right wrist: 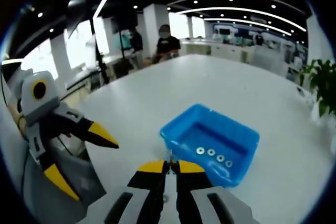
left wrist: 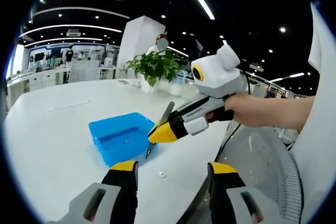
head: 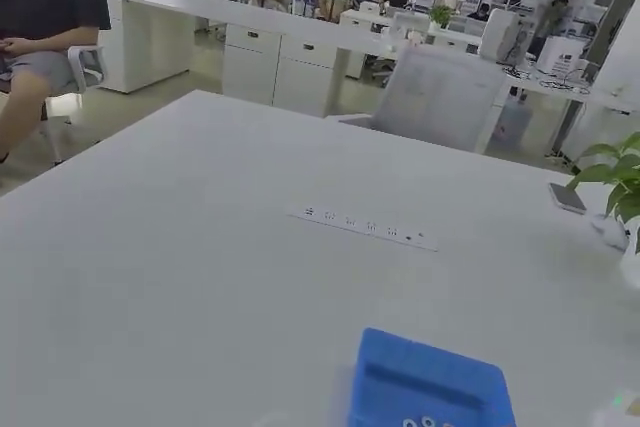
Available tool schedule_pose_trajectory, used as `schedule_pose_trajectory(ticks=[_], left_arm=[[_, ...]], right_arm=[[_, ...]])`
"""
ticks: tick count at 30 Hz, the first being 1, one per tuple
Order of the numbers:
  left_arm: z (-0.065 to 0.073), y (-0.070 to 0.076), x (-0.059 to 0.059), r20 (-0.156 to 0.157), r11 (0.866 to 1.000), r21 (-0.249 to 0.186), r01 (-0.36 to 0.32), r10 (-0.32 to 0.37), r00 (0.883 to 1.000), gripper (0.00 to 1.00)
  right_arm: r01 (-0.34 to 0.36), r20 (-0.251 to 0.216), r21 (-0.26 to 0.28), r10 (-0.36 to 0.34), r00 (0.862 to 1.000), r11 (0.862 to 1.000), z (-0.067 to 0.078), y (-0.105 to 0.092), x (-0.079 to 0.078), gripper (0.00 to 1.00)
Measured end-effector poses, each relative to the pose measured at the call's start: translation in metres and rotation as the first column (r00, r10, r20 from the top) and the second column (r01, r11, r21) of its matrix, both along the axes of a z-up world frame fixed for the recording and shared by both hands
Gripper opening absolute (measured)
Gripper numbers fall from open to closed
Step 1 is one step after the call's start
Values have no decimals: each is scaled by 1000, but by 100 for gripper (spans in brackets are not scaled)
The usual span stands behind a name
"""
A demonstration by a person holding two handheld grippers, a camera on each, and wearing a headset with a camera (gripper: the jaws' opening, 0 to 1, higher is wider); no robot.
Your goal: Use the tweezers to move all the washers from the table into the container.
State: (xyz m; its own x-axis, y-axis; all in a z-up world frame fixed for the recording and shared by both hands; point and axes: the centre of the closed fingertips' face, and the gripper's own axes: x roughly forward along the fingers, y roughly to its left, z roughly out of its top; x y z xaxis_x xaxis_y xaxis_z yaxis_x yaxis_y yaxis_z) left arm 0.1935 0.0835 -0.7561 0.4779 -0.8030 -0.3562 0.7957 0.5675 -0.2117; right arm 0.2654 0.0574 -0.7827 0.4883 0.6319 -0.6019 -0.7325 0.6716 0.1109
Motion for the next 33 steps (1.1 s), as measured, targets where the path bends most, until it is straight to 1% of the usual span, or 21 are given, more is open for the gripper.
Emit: schedule_pose_trajectory(ticks=[11,23,28,33], left_arm=[[0,0,0,0,1000,1,4,-4,1000,52],[-1,0,0,-2,1000,1,3,-3,1000,52],[-1,0,0,-6,1000,-1,5,-5,1000,52],[-1,0,0,-7,1000,-3,5,-5,1000,52]], right_arm=[[-4,-23,-9,3,1000,1000,-8,0,-11,4],[7,-54,-17,-8,999,1000,-18,-4,-19,4],[-6,-70,-38,3,998,999,-25,-7,-24,4],[-8,-86,-46,4,996,999,-29,-9,-27,4]])
